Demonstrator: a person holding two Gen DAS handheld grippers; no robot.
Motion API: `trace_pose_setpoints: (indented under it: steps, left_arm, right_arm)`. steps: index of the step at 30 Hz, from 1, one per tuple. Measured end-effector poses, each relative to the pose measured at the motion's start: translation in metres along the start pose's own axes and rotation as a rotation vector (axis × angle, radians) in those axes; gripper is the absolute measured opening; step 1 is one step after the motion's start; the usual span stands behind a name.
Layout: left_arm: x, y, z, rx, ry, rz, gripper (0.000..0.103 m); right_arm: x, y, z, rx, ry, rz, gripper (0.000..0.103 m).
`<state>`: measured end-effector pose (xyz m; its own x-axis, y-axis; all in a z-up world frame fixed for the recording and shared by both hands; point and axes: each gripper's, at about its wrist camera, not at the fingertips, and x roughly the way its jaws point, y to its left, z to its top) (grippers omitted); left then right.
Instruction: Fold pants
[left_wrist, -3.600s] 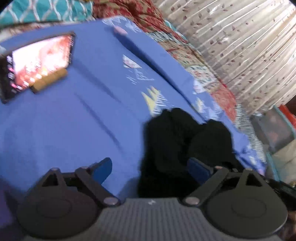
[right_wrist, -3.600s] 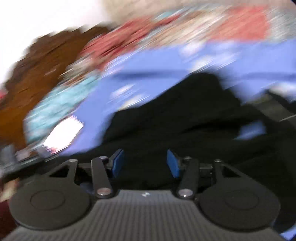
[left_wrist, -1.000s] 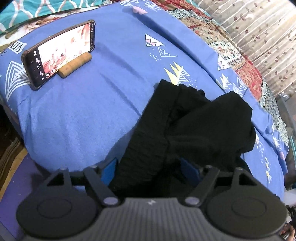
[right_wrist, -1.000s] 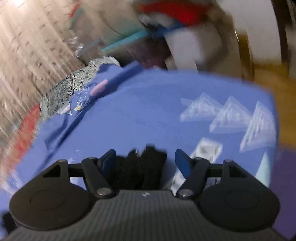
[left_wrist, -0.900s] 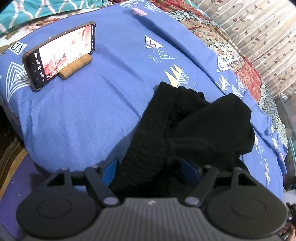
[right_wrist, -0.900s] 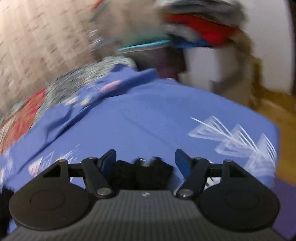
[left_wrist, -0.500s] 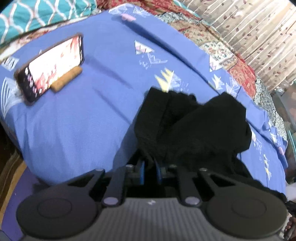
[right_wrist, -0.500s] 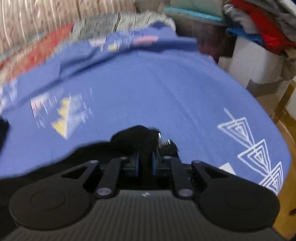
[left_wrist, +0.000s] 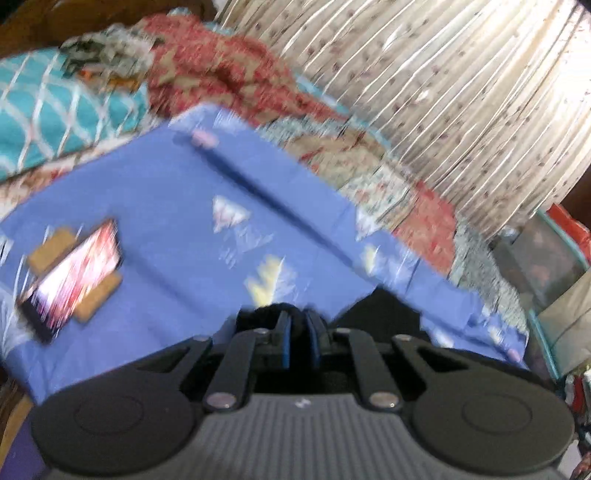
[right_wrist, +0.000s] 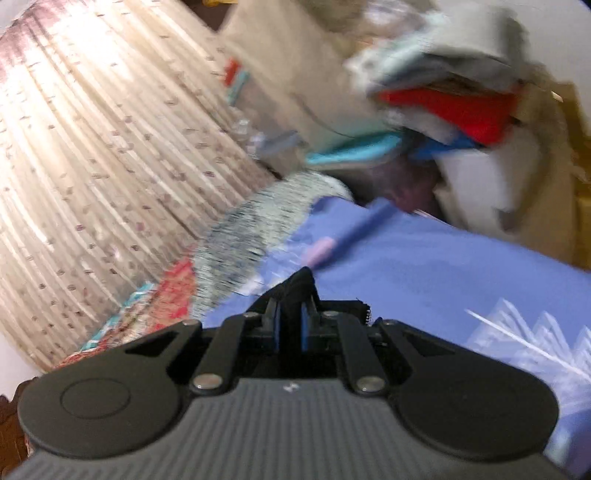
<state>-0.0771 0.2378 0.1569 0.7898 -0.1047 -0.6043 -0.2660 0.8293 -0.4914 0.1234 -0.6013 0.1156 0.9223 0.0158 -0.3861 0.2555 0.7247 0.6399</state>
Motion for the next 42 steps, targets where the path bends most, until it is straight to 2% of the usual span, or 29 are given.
trace_pose_setpoints:
  steps: [2,7,8,10,11,13,15,16,18,20,22,24,26,28,29,31,33,36,39,41,42]
  left_arm:
    - [0.008,0.015,-0.02,-0.019,0.067,0.036,0.009]
    - [0.035,0.06,-0.083,-0.091,0.28,0.135,0.01]
    - [0.039,0.067,-0.094,-0.109,0.313,0.142,0.011]
    - [0.042,0.077,-0.105,-0.129,0.355,0.173,0.018]
    - [0.039,0.079,-0.105,-0.13,0.346,0.185,0.019]
    - [0.027,0.085,-0.098,-0.134,0.298,0.189,0.023]
    - [0.01,0.09,-0.084,-0.129,0.227,0.191,0.037]
    - [0.002,0.09,-0.078,-0.126,0.19,0.192,0.039]
    - [-0.006,0.094,-0.062,-0.115,0.132,0.197,0.04]
    - [0.0,0.092,-0.045,-0.105,0.099,0.195,0.04]
    - [0.014,0.08,-0.03,-0.077,0.082,0.168,0.044]
    - [0.036,0.062,-0.016,-0.017,0.072,0.127,0.056]
    - [0.059,0.046,-0.008,0.035,0.084,0.098,0.061]
    - [0.09,0.034,-0.002,0.074,0.121,0.075,0.067]
    - [0.105,0.03,-0.002,0.083,0.14,0.068,0.073]
    - [0.132,0.025,-0.004,0.082,0.175,0.062,0.075]
    - [0.154,0.022,-0.006,0.064,0.206,0.055,0.075]
    - [0.177,0.019,-0.009,0.04,0.238,0.034,0.077]
    - [0.191,0.016,-0.014,0.05,0.261,0.043,0.079]
    - [0.193,0.014,-0.016,0.066,0.259,0.048,0.079]
    - [0.194,0.013,-0.017,0.076,0.252,0.052,0.07]
  right_arm:
    - [-0.014,-0.026,-0.019,0.014,0.032,-0.068,0.013]
    - [-0.033,-0.101,-0.074,0.118,0.16,-0.314,0.015]
    - [-0.038,-0.115,-0.082,0.154,0.175,-0.361,0.022]
    - [-0.047,-0.128,-0.087,0.24,0.173,-0.377,0.044]
    - [-0.051,-0.129,-0.086,0.266,0.159,-0.387,0.059]
    - [-0.061,-0.119,-0.079,0.243,0.094,-0.428,0.062]
    - [-0.068,-0.103,-0.067,0.179,0.057,-0.482,0.062]
    - [-0.069,-0.095,-0.063,0.155,0.032,-0.507,0.061]
    - [-0.071,-0.067,-0.057,0.069,-0.022,-0.464,0.061]
    - [-0.061,-0.035,-0.058,-0.028,0.001,-0.364,0.061]
    - [-0.037,0.002,-0.067,-0.1,0.082,-0.239,0.061]
    - [-0.008,0.045,-0.082,-0.171,0.168,-0.11,0.061]
    - [0.027,0.095,-0.103,-0.242,0.256,0.029,0.061]
    - [0.062,0.141,-0.121,-0.297,0.34,0.122,0.061]
    - [0.083,0.164,-0.131,-0.32,0.385,0.164,0.063]
    - [0.127,0.205,-0.154,-0.355,0.475,0.239,0.071]
    - [0.169,0.238,-0.18,-0.382,0.542,0.257,0.072]
    - [0.231,0.268,-0.226,-0.389,0.642,0.232,0.072]
    - [0.272,0.29,-0.263,-0.42,0.696,0.205,0.072]
    - [0.296,0.301,-0.28,-0.444,0.764,0.204,0.072]
    - [0.301,0.305,-0.286,-0.447,0.813,0.212,0.072]
